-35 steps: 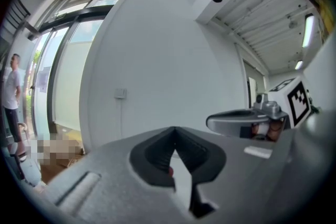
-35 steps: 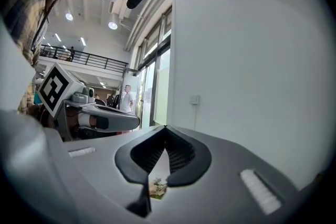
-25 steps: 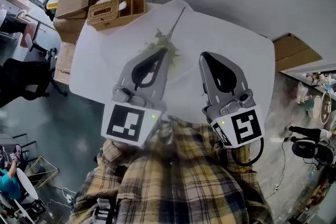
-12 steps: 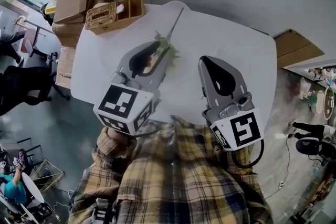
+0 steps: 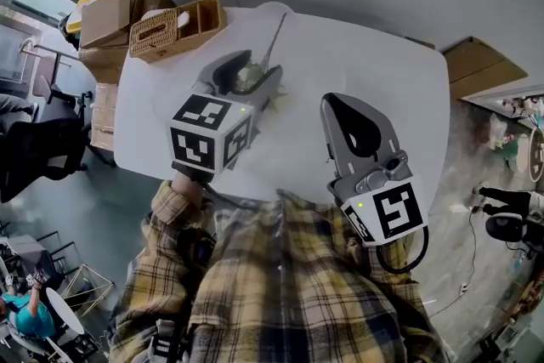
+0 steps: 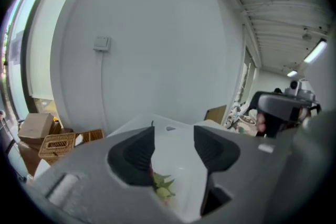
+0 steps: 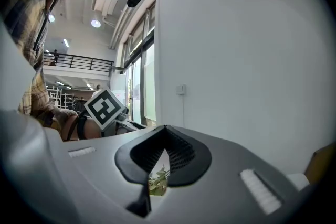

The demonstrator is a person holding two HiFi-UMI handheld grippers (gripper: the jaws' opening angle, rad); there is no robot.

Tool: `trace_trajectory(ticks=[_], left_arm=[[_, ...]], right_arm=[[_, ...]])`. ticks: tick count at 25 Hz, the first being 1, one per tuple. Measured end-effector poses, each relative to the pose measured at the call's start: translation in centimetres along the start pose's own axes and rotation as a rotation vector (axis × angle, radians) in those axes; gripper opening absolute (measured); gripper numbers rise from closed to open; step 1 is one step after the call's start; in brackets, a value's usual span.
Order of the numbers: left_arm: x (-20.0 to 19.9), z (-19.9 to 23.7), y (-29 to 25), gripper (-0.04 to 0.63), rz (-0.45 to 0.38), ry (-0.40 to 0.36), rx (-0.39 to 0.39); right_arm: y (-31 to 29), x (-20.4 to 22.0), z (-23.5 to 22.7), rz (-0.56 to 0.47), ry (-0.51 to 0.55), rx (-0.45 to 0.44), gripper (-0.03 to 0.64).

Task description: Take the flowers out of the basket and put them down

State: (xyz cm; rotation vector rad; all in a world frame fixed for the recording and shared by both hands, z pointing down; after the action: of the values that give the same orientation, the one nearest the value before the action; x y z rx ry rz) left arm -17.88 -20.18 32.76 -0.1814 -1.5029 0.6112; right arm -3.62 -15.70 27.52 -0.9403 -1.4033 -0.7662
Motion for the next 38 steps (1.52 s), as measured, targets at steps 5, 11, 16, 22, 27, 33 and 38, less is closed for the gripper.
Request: trace_trajectory(ticks=[5, 11, 16, 22, 27, 33, 38], left_arm=[[1.5, 0.9, -3.8, 0.27, 0.082, 0.017, 0.006], [3.7, 2.3, -7.4, 0.302, 0.19, 0.029, 0.006], [6.8, 3.5, -10.0, 0.302, 0.302, 0.035, -0.004], [10.1, 4.9, -11.8, 0.302, 0.406, 0.035, -0.022], [12.2, 5.9, -13.0, 0.302, 0.466, 0.002, -0.055], [14.8, 6.6, -13.7, 0.23, 0.518, -0.06, -0.107], [15.6, 6.5, -14.3, 0.129, 0.542, -0.097, -0.128]], right_arm=[[0.0, 0.4, -1.3, 0.009, -0.012, 0.012, 0.003], [-0.2, 0.8, -2.6, 0.02, -0.033, 0.025, 0.004], [-0.8, 1.3, -3.6, 0.027, -0.049, 0.032, 0.003], [-1.2, 1.8, -4.4, 0.032, -0.064, 0.034, 0.003], [-1.5, 2.2, -4.8, 0.037, -0.076, 0.041, 0.003], [-1.2, 2.6, -4.9, 0.043, -0.082, 0.057, 0.004], [-1.0, 2.8, -5.1, 0.052, -0.082, 0.068, 0.004]])
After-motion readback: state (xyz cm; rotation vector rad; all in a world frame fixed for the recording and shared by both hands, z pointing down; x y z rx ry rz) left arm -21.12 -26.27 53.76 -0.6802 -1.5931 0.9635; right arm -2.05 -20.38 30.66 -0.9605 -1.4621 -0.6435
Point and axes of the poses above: the fingertips, and each gripper's own axes: y backward along the fingers, z to its left, x out of its underside, the point moved 4 cm from there along y, backward along the fingers, and after that the axes turned 7 degrees about -x, right-handed, at the moved point
